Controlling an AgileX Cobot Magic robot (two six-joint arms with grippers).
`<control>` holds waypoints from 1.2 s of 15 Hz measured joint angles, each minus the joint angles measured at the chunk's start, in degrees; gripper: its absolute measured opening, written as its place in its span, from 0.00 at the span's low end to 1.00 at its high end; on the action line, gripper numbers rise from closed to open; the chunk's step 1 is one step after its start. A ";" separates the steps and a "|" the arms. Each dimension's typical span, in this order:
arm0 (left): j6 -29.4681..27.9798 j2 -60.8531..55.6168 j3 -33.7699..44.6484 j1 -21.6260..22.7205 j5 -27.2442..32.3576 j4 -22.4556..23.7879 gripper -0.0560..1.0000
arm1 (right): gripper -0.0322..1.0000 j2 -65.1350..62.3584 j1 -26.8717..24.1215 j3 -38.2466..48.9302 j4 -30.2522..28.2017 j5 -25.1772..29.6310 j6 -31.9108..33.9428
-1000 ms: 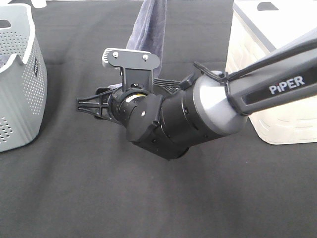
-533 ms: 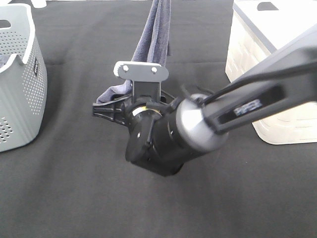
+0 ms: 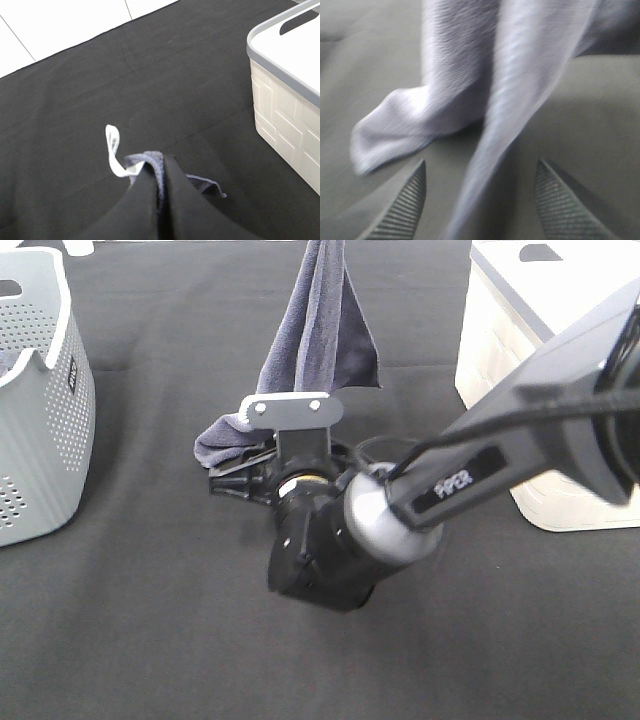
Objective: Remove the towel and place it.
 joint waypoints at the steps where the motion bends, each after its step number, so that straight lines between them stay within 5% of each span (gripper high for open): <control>1: 0.00 0.00 0.00 0.00 0.00 -0.29 0.05 | 0.64 0.06 -1.38 0.00 -1.95 0.17 0.06; 14: 0.00 0.00 0.00 0.00 -1.15 -0.29 0.05 | 0.60 3.27 -3.61 -0.06 -6.65 4.01 6.07; 16: 0.00 0.00 0.00 0.00 -1.15 -0.29 0.05 | 0.46 3.27 -3.61 -0.06 -6.99 4.01 6.07; 18: 0.00 0.00 0.00 0.00 -1.15 -0.29 0.05 | 0.10 3.27 -3.61 -0.06 -7.05 3.95 5.96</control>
